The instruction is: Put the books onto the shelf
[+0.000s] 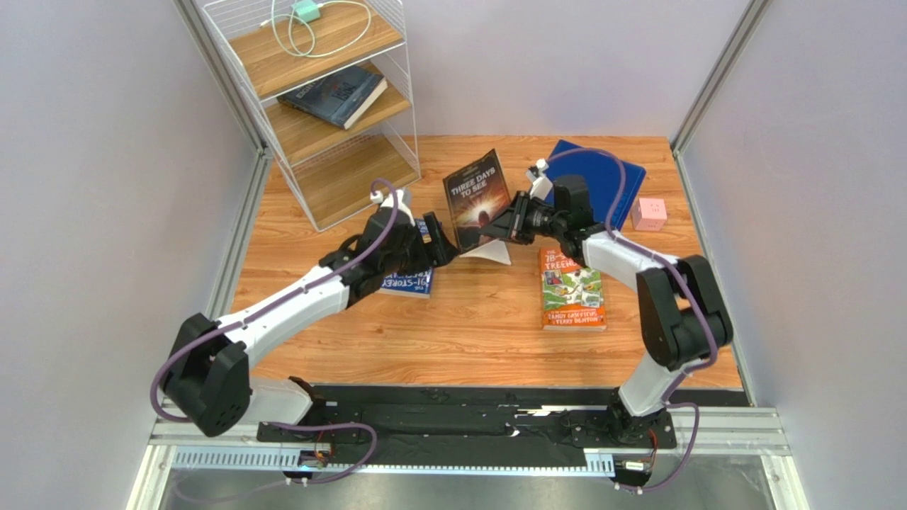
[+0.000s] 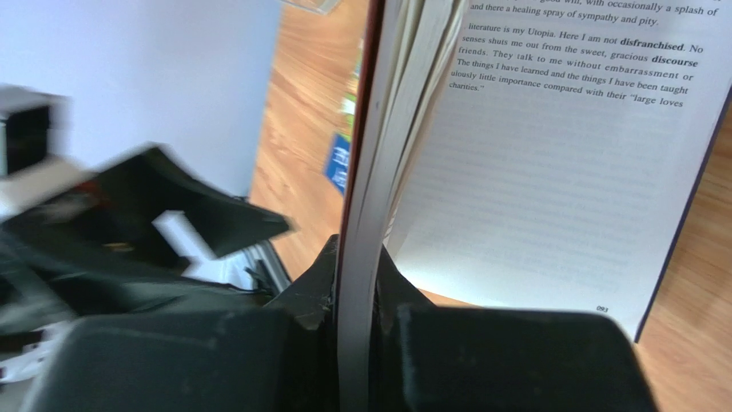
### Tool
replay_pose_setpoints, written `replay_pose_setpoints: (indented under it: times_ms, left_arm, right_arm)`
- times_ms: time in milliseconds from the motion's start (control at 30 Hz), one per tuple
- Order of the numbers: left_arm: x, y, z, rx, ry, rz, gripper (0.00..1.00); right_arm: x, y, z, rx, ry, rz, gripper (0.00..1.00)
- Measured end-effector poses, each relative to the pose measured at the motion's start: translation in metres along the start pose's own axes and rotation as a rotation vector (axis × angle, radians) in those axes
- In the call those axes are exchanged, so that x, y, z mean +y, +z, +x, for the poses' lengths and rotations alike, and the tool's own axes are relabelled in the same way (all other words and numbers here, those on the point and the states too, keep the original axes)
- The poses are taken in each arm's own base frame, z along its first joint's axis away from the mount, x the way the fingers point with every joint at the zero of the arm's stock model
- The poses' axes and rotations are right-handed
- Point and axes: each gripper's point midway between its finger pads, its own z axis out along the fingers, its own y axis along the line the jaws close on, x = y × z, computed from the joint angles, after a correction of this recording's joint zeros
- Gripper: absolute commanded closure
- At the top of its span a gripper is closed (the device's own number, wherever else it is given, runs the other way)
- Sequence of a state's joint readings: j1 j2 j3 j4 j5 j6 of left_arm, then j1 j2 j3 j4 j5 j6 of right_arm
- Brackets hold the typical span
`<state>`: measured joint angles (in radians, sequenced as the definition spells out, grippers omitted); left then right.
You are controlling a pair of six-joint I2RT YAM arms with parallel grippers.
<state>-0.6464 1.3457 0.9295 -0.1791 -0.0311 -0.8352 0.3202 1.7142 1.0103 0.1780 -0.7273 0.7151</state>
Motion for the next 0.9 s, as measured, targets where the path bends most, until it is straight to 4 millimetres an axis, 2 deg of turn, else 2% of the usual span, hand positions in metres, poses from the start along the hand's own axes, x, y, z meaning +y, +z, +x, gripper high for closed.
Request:
replay_pose_setpoints:
  times_ms: [133,233,300,667,767,833,867,900]
  left_arm:
    - [0.013,0.001,0.019,-0.039,-0.085,0.056,0.08]
    - [0.018,0.005,0.029,-0.065,-0.145,0.110,0.07]
    - [0.012,0.005,0.028,-0.098,-0.171,0.174,0.07]
    - [-0.057,-0.025,-0.022,-0.307,-0.193,0.562,0.05]
    - [-0.064,-0.018,-0.020,-0.298,-0.192,0.608,0.07]
    - [-0.069,-0.004,-0.015,-0.262,-0.197,0.625,0.11]
    - [-0.071,0.002,-0.014,-0.248,-0.204,0.633,0.13]
    - [-0.074,0.008,-0.013,-0.239,-0.209,0.647,0.19]
  right_arm:
    - [0.043,-0.023,-0.012,-0.078,-0.035,-0.088,1.00]
    - [0.064,-0.035,-0.017,-0.119,-0.048,-0.136,1.00]
    - [0.073,-0.039,-0.019,-0.137,-0.049,-0.162,1.00]
    - [0.070,-0.039,-0.006,-0.112,0.008,-0.173,1.00]
    - [0.072,-0.040,-0.005,-0.106,0.008,-0.181,1.00]
    - [0.076,-0.041,-0.005,-0.105,0.001,-0.191,1.00]
    - [0.076,-0.042,-0.005,-0.106,-0.001,-0.193,1.00]
    - [0.079,-0.043,-0.005,-0.106,-0.005,-0.198,1.00]
